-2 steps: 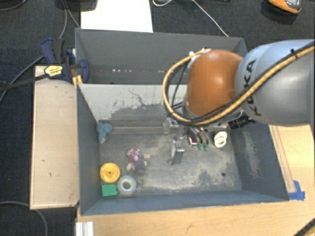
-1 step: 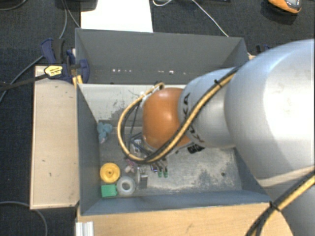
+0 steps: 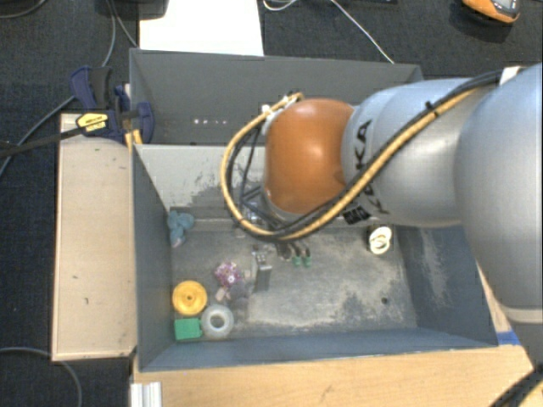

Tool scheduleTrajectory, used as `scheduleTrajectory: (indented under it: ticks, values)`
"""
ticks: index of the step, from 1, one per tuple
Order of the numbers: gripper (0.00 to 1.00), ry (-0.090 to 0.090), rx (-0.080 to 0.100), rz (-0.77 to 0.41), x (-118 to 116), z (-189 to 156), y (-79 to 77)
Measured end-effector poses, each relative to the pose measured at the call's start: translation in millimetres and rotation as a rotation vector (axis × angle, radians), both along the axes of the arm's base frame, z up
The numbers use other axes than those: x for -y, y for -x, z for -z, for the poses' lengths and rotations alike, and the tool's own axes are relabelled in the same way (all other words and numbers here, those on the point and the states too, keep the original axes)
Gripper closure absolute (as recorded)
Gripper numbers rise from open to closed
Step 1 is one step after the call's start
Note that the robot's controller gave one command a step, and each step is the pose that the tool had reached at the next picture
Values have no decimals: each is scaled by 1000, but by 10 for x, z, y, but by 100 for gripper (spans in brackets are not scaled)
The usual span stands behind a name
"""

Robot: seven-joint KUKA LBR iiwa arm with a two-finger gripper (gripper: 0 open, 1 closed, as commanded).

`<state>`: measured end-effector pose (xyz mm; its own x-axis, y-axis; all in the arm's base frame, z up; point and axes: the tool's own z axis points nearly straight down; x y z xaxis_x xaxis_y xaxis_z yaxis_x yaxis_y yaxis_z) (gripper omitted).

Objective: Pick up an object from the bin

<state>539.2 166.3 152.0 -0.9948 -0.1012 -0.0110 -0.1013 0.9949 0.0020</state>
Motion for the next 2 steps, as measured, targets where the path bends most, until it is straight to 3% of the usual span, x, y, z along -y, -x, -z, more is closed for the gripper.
scheduleTrajectory:
  ticks: [1,2]
  values:
    - [0,2,-22,33,-96,870,242]
    - [0,0,-2,145,-59,818,242]
